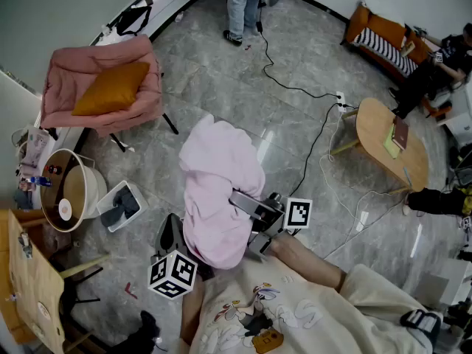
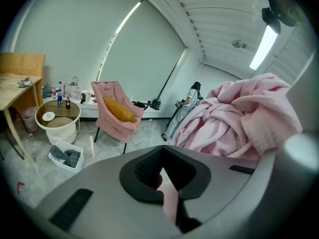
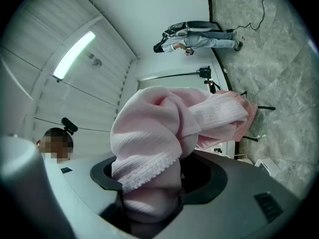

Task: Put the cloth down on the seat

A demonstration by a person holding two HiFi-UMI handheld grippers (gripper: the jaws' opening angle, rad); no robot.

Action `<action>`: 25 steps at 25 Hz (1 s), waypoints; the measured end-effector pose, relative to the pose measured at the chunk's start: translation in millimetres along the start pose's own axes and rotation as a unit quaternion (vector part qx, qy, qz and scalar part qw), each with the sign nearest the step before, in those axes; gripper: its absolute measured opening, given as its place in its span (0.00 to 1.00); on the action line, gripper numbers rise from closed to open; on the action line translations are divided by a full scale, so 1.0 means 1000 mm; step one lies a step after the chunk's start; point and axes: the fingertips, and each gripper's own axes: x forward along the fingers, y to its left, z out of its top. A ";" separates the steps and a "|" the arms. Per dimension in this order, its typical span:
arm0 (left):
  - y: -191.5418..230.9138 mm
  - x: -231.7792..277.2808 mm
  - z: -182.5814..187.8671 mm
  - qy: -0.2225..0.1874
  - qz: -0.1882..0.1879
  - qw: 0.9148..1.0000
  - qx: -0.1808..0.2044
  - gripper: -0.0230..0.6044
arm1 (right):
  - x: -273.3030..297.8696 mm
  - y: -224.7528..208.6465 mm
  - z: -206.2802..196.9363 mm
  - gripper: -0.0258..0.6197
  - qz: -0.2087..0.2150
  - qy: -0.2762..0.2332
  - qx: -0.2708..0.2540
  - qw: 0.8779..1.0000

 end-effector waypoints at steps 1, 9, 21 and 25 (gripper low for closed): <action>-0.017 0.001 -0.008 -0.005 -0.002 1.000 0.000 0.04 | -0.014 0.004 0.010 0.54 0.001 0.003 -0.003 1.000; -0.101 -0.017 -0.075 -0.015 0.007 1.000 0.015 0.04 | -0.097 0.015 0.046 0.54 -0.009 0.048 -0.033 0.998; -0.110 -0.058 -0.063 -0.052 0.057 0.996 0.048 0.04 | -0.101 0.000 0.035 0.54 -0.055 0.081 -0.043 0.994; -0.107 -0.066 -0.053 -0.059 0.061 0.995 0.061 0.04 | -0.083 -0.024 0.023 0.54 -0.098 0.112 -0.090 0.985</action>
